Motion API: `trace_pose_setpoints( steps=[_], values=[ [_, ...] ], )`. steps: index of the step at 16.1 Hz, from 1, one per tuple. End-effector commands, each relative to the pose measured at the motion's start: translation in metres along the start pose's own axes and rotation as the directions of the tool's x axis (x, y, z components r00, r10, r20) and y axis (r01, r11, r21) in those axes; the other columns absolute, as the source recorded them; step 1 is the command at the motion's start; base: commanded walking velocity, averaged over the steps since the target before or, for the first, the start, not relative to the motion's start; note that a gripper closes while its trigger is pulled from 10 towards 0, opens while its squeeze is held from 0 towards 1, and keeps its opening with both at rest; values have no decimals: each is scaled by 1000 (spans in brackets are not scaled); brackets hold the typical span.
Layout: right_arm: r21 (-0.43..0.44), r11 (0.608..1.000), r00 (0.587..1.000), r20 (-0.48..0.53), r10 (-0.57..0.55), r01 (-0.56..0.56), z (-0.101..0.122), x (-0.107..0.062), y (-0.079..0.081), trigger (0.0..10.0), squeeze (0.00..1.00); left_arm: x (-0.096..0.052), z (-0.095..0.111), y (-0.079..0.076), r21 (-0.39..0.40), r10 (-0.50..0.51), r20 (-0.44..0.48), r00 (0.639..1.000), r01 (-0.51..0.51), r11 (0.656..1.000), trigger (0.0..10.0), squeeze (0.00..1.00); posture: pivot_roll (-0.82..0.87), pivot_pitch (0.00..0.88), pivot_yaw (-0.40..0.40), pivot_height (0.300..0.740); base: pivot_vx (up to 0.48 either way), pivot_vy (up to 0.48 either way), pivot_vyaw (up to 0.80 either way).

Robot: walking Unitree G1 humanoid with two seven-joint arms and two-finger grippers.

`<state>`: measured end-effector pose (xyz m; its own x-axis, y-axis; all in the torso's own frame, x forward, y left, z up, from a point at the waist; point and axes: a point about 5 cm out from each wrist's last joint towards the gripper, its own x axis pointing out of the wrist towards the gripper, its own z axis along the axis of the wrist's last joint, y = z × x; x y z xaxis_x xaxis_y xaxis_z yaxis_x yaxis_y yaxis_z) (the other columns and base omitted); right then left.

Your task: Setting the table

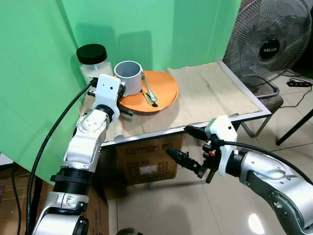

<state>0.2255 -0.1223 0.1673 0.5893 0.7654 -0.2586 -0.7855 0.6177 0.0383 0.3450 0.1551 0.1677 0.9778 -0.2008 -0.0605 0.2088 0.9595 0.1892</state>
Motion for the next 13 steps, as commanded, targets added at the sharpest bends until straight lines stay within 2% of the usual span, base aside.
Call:
trace_pose_setpoints(
  steps=[1, 2, 4, 5, 6, 13],
  values=[
    [-6, 1000, 1000, 7, 11, -11, 3, 0, 3, 10000, 0, -2, 1, 5, -3, 21, 0, 1000, -21, 1000, 0, 0, 71, 0, 27, 740, 0, 0, 0],
    [-5, 1000, 1000, 7, 9, -9, 3, 0, 3, 10000, 0, -3, 1, 5, -6, 20, 4, 1000, -20, 1000, 0, 0, 72, 0, 28, 740, 0, 0, 0],
    [1, 1000, 1000, 8, 8, -8, 2, -1, 5, 10000, 0, -6, 12, 8, -52, 41, 82, 996, -36, 998, 0, 0, 74, 0, 30, 740, 0, 0, 0],
    [3, 1000, 1000, 7, 8, -8, 2, 0, 6, 10000, 0, -7, 12, 9, -57, 33, 82, 996, -28, 998, 10000, 396, 74, 0, 31, 740, 0, 0, 0],
    [6, 1000, 1000, 7, 9, -9, 1, 0, 7, 10000, 0, -8, 10, 11, -63, 14, 78, 997, -9, 998, 10000, 1000, 72, 0, 32, 740, 0, 0, 0],
    [-13, 999, 999, 5, 32, -32, 1, 1, 9, 10000, 0, -18, -6, 17, -68, -124, 20, 992, 125, 990, 10000, 1000, 82, 0, 19, 740, 0, 0, 0]
  ],
)
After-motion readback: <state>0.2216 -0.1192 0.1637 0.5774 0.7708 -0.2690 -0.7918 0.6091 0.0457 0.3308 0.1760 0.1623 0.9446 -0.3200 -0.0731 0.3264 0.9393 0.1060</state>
